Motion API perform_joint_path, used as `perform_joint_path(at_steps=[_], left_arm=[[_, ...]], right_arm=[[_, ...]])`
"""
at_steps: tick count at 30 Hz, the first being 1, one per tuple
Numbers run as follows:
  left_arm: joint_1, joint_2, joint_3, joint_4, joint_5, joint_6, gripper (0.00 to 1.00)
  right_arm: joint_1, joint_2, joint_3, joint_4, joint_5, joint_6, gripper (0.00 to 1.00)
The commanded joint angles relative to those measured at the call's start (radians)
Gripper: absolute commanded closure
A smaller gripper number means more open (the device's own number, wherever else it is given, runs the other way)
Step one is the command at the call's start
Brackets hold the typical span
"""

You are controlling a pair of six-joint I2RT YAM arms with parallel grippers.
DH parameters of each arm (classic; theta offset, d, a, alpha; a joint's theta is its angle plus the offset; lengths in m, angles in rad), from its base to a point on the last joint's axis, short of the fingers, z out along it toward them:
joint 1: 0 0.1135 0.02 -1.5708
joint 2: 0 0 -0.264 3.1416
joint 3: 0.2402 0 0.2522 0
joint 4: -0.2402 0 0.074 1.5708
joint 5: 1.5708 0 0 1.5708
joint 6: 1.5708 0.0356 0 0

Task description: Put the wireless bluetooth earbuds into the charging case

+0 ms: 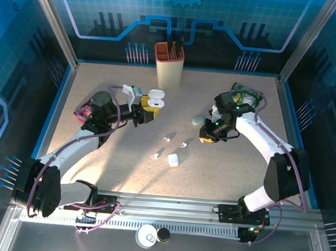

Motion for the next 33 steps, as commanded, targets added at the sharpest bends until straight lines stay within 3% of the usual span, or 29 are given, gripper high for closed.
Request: perform_joint_path(at_steps=[1, 7, 18, 33], left_arm=[[-0.021, 0.012, 0.054, -0.009, 0.044, 0.05, 0.56], [-0.046, 0.022, 0.079, -0.022, 0.091, 0.073, 0.56], [-0.047, 0.038, 0.111, -0.072, 0.131, 0.086, 0.56], [-0.047, 0.036, 0.115, -0.057, 0.135, 0.057, 0.56]], right_arm=[[-0.006, -0.069, 0.057, 0.049, -0.042, -0.054, 0.81], [0.01, -0.108, 0.191, 0.08, -0.163, -0.05, 0.82], [0.116, -0.042, 0.477, 0.082, -0.336, -0.067, 0.82], [0.198, 0.051, 0.6, 0.059, -0.36, -0.085, 0.82]])
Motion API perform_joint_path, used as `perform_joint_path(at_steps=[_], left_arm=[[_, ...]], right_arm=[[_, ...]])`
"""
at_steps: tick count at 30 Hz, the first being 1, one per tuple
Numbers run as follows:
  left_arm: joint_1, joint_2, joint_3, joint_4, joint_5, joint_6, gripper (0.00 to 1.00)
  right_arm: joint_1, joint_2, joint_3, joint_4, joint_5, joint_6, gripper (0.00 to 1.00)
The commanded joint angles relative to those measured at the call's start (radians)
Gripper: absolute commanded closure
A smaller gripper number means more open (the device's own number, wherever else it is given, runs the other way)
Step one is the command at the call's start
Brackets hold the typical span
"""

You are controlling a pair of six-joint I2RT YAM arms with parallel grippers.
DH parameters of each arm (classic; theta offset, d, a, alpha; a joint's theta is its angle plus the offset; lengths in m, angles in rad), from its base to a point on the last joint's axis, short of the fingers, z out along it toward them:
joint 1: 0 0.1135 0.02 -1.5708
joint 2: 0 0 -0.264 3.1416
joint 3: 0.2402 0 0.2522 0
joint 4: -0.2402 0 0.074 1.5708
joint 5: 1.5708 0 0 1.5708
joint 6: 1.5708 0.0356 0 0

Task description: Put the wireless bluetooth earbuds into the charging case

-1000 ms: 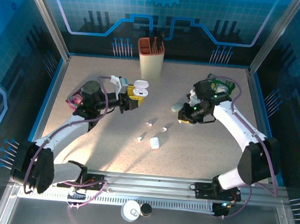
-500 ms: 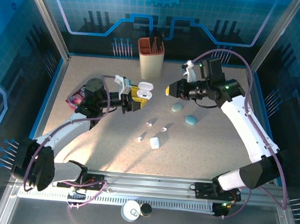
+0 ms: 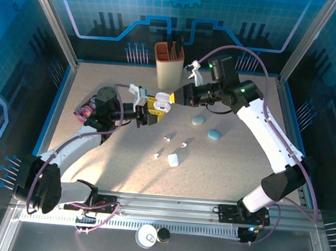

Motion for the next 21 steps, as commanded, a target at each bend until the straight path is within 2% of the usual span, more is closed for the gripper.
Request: perform_joint_path(at_steps=[1, 21], left_arm=[[-0.005, 0.005, 0.034, 0.013, 0.02, -0.006, 0.56], [-0.005, 0.012, 0.025, 0.079, 0.014, -0.057, 0.56]], right_arm=[[0.016, 0.006, 0.024, -0.016, -0.018, -0.023, 0.82], [0.046, 0.037, -0.027, -0.04, 0.028, -0.066, 0.82]])
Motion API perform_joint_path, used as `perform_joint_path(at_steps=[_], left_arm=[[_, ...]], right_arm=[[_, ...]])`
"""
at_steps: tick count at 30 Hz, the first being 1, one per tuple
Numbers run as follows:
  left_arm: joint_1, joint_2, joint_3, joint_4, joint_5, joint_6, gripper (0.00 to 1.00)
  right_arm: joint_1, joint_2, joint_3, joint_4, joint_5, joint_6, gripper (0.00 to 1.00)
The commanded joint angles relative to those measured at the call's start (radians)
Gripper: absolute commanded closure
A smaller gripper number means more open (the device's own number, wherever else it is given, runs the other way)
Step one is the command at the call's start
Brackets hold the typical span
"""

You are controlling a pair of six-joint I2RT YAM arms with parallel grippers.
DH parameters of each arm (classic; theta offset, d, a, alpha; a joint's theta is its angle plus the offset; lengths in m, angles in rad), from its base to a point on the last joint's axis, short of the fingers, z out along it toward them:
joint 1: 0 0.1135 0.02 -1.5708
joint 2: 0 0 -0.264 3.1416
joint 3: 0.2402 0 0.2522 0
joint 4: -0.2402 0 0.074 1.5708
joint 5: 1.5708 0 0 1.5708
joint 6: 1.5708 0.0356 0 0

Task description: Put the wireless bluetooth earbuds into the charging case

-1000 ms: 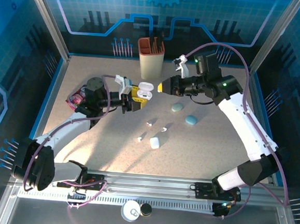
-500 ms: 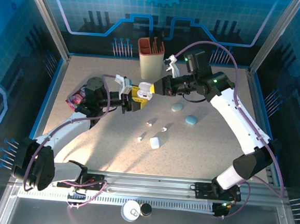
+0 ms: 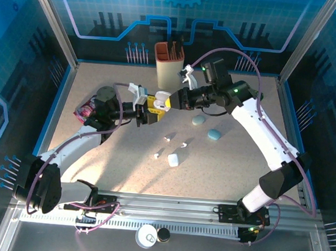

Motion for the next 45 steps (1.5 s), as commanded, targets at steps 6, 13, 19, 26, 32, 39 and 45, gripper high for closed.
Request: perform_joint_path(at_steps=[6, 13, 19, 26, 32, 39, 45], left_arm=[[-0.005, 0.011, 0.023, 0.046, 0.017, -0.019, 0.56], [-0.005, 0.014, 0.02, 0.046, 0.018, -0.02, 0.56], [-0.005, 0.021, 0.016, 0.069, 0.016, -0.03, 0.56], [-0.005, 0.025, 0.016, 0.08, 0.016, -0.036, 0.56], [-0.005, 0.03, 0.008, 0.108, 0.008, -0.043, 0.56], [-0.005, 0.04, 0.013, 0.147, -0.002, -0.056, 0.56], [-0.002, 0.043, 0.002, 0.2, -0.024, -0.069, 0.56]], right_arm=[[0.021, 0.021, -0.004, -0.044, 0.048, -0.044, 0.81], [0.026, 0.011, 0.022, -0.054, 0.064, -0.038, 0.67], [0.018, -0.032, 0.003, -0.006, 0.059, -0.017, 0.63], [0.017, -0.032, 0.004, 0.023, 0.024, 0.01, 0.63], [0.007, -0.064, 0.002, 0.051, 0.004, 0.031, 0.6], [-0.021, -0.129, -0.055, 0.112, -0.012, 0.053, 0.53], [-0.049, -0.201, -0.152, 0.181, 0.033, 0.078, 0.45]])
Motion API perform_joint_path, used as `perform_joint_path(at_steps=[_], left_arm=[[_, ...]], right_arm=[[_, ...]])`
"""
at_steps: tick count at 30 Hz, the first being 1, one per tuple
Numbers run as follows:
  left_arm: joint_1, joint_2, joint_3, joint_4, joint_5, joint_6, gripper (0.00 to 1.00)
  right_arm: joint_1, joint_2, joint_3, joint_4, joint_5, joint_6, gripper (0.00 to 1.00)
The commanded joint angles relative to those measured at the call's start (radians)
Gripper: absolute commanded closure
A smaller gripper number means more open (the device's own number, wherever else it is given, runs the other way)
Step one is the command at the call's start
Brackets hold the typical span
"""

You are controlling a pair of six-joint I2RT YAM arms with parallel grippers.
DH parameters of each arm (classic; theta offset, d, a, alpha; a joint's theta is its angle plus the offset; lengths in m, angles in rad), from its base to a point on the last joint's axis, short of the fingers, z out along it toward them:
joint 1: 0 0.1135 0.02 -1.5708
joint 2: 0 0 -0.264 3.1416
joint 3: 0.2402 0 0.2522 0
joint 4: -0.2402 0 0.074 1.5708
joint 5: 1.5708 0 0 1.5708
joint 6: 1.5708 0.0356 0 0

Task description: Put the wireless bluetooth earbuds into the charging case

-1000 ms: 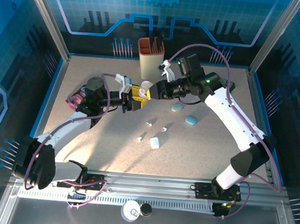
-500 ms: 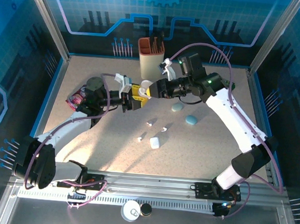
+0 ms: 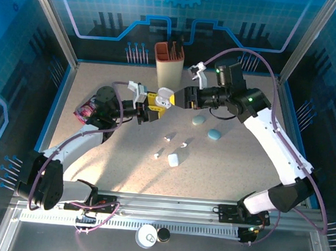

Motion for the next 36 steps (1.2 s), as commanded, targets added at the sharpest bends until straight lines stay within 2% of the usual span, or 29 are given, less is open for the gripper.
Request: perform_joint_path(at_steps=[1, 5, 11, 18, 26, 29, 36], left_arm=[[-0.001, 0.011, -0.002, 0.092, -0.016, -0.031, 0.56], [0.001, 0.014, -0.007, 0.131, -0.021, -0.058, 0.56], [0.013, 0.007, -0.015, 0.167, -0.05, -0.074, 0.55], [0.039, 0.006, -0.017, 0.234, -0.078, -0.109, 0.55], [0.059, 0.001, -0.009, 0.255, -0.088, -0.121, 0.55], [0.063, -0.002, -0.007, 0.263, -0.095, -0.124, 0.55], [0.073, -0.004, -0.012, 0.292, -0.109, -0.14, 0.55]], right_arm=[[-0.031, -0.061, -0.078, 0.09, 0.022, 0.043, 0.44], [-0.068, -0.094, -0.166, 0.18, 0.006, 0.103, 0.4], [-0.071, -0.095, -0.23, 0.13, 0.064, 0.073, 0.38], [-0.048, -0.068, -0.376, 0.156, 0.111, 0.085, 0.38], [0.005, 0.125, -0.377, 0.064, 0.07, 0.01, 0.4], [0.03, 0.232, -0.313, -0.018, 0.061, -0.029, 0.42], [0.103, 0.456, -0.146, -0.224, 0.127, -0.162, 0.42]])
